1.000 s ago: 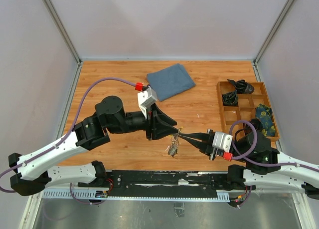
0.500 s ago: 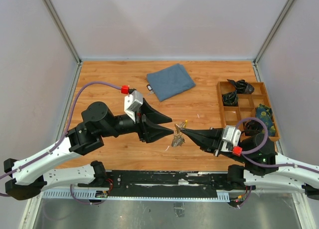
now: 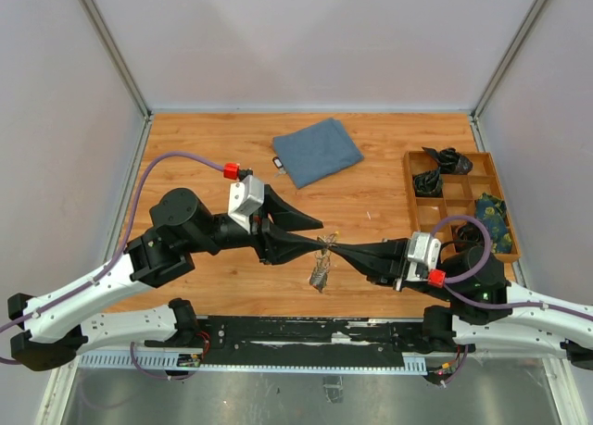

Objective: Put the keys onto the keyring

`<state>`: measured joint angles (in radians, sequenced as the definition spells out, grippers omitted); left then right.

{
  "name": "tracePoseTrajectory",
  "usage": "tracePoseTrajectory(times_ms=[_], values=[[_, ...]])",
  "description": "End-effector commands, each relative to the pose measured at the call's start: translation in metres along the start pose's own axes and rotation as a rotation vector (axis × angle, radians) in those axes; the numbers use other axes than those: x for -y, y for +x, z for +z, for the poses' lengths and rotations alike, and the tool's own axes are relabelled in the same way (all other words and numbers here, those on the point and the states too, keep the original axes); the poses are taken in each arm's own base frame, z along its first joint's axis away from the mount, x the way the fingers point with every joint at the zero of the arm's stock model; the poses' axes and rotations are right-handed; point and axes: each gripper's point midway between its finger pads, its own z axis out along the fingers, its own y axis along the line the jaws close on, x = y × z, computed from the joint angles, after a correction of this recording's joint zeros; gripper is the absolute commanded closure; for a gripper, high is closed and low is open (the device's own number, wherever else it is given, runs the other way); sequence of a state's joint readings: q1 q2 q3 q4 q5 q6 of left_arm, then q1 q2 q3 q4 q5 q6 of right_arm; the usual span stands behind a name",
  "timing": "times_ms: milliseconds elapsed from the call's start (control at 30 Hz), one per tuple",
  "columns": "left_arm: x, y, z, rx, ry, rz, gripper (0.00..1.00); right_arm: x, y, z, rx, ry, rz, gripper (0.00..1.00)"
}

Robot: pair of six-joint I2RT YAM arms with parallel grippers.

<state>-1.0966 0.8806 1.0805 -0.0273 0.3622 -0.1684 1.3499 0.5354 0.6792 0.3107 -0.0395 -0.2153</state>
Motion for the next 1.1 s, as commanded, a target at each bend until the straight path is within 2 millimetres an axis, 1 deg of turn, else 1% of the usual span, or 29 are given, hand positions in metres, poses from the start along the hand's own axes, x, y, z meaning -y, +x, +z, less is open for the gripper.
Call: tracePoseTrajectory(times_ms=[0, 100, 267, 500, 633, 800, 933, 1067], values=[[0.014, -0.003, 0.002, 0.022, 0.084, 0.033, 0.59, 0.001, -0.035, 0.003, 0.111, -0.002, 0.024, 0.99], [0.019, 0.003, 0.005, 0.001, 0.121, 0.023, 0.62, 0.002, -0.037, 0.004, 0.114, 0.000, 0.025, 1.00], [0.018, 0.007, 0.006, -0.009, 0.122, 0.015, 0.70, 0.001, -0.037, 0.005, 0.112, -0.005, 0.026, 0.99], [0.015, 0.015, 0.007, -0.031, 0.108, 0.005, 0.72, 0.001, -0.039, 0.005, 0.121, -0.007, 0.025, 1.00], [0.014, 0.016, 0.007, -0.033, 0.107, 0.003, 0.77, 0.001, -0.038, 0.005, 0.119, -0.005, 0.024, 0.99], [0.013, 0.019, 0.008, -0.037, 0.100, 0.000, 0.78, 0.001, -0.039, 0.004, 0.122, -0.007, 0.025, 1.00], [0.012, 0.020, 0.008, -0.040, 0.099, -0.002, 0.75, 0.001, -0.041, 0.004, 0.128, -0.010, 0.028, 0.99], [0.012, 0.020, 0.008, -0.039, 0.095, -0.003, 0.76, 0.000, -0.042, 0.004, 0.131, -0.013, 0.028, 0.99]])
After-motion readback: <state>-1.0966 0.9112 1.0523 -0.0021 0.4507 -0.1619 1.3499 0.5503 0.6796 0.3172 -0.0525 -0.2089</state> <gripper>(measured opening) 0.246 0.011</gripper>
